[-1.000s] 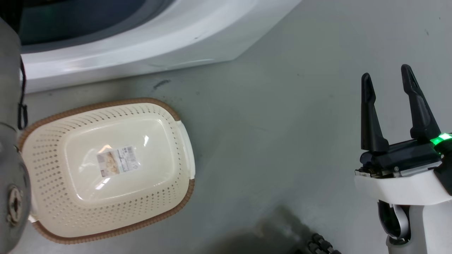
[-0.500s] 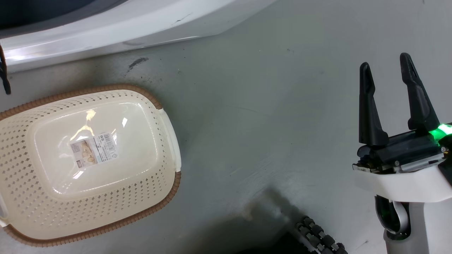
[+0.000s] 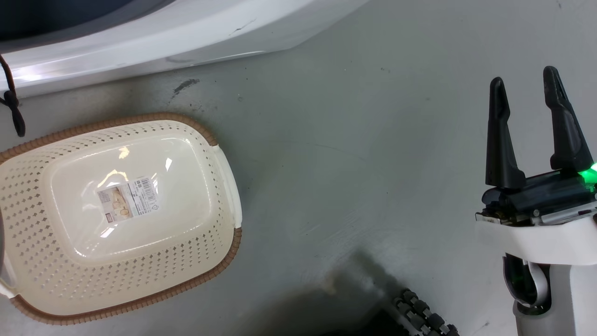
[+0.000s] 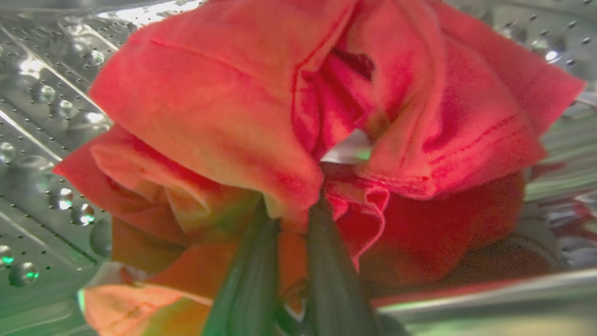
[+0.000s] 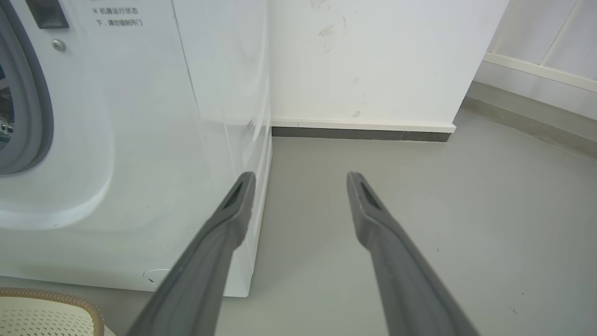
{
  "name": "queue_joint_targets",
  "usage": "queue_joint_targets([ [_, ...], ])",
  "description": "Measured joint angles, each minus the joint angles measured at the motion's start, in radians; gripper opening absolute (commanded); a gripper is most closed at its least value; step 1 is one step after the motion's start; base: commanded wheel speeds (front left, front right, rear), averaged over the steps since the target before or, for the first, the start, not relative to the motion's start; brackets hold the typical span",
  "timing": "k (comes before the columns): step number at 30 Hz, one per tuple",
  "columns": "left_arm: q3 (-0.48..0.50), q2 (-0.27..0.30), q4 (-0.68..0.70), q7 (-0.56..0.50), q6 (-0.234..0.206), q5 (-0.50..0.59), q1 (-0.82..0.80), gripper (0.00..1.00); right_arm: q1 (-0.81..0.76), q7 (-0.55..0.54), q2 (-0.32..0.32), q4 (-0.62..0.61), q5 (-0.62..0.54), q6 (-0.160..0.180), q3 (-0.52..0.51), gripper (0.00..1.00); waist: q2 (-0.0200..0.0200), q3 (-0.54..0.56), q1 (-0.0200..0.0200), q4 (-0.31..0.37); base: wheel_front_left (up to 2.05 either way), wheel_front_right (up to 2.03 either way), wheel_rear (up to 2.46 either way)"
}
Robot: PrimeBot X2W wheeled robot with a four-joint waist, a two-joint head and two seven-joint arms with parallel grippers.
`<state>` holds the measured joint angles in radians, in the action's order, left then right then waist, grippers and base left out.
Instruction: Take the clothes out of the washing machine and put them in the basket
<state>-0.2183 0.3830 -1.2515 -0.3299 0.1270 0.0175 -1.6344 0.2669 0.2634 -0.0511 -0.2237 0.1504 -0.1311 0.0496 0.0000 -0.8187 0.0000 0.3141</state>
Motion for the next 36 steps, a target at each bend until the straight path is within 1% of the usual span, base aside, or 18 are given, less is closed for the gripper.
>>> queue_joint_targets([
  [3, -0.004, -0.005, 0.005, 0.016, 0.001, -0.013, 0.012, 0.0, 0.0, 0.0, 0.0, 0.003, 0.0, 0.0, -0.003, 1.0, 0.0, 0.012, 0.0, -0.005, 0.0, 0.0, 0.0],
  [6, -0.006, -0.01, 0.016, 0.063, 0.001, -0.023, 0.041, 0.0, 0.0, 0.0, 0.0, 0.007, -0.001, 0.0, -0.008, 1.0, 0.0, 0.033, 0.0, -0.01, 0.0, 0.0, 0.0],
  [9, -0.004, -0.021, 0.032, 0.135, 0.001, -0.043, 0.084, 0.0, -0.001, 0.0, 0.0, 0.011, -0.008, 0.0, -0.01, 1.0, 0.0, 0.063, 0.0, -0.018, 0.0, 0.0, 0.0],
  [14, -0.005, -0.07, 0.054, 0.26, 0.002, -0.077, 0.168, 0.0, -0.005, 0.0, 0.0, 0.02, -0.014, 0.0, -0.024, 1.0, 0.0, 0.12, -0.0001, -0.045, 0.0, 0.0, 0.0],
  [20, -0.014, -0.091, 0.076, 0.408, 0.002, -0.113, 0.28, 0.0, -0.017, 0.0, 0.0, 0.03, -0.05, 0.0, -0.037, 1.0, 0.0, 0.193, -0.0001, -0.087, 0.0, 0.0, 0.0],
  [26, -0.026, -0.127, 0.096, 0.539, 0.002, -0.141, 0.41, 0.0, -0.042, 0.0, 0.001, 0.04, -0.075, 0.0, -0.042, 1.0, 0.0, 0.271, -0.0002, -0.13, 0.0, 0.0, 0.0],
  [29, -0.025, -0.139, 0.12, 0.572, 0.002, -0.151, 0.469, 0.0, -0.059, 0.0, 0.001, 0.047, -0.084, 0.0, -0.044, 1.0, 0.0, 0.309, -0.0002, -0.15, 0.0, 0.0, 0.0],
  [32, -0.029, -0.148, 0.161, 0.587, -0.009, -0.153, 0.532, 0.0, -0.08, 0.0, 0.001, 0.053, -0.104, 0.0, -0.043, 1.0, 0.0001, 0.35, -0.0002, -0.169, 0.0, 0.0, 0.0],
  [36, -0.034, -0.165, 0.252, 0.59, -0.02, -0.155, 0.62, 0.0, -0.111, 0.0, 0.001, 0.067, -0.125, 0.0, -0.038, 1.0, 0.0001, 0.404, -0.0002, -0.196, 0.0, 0.0, 0.0],
])
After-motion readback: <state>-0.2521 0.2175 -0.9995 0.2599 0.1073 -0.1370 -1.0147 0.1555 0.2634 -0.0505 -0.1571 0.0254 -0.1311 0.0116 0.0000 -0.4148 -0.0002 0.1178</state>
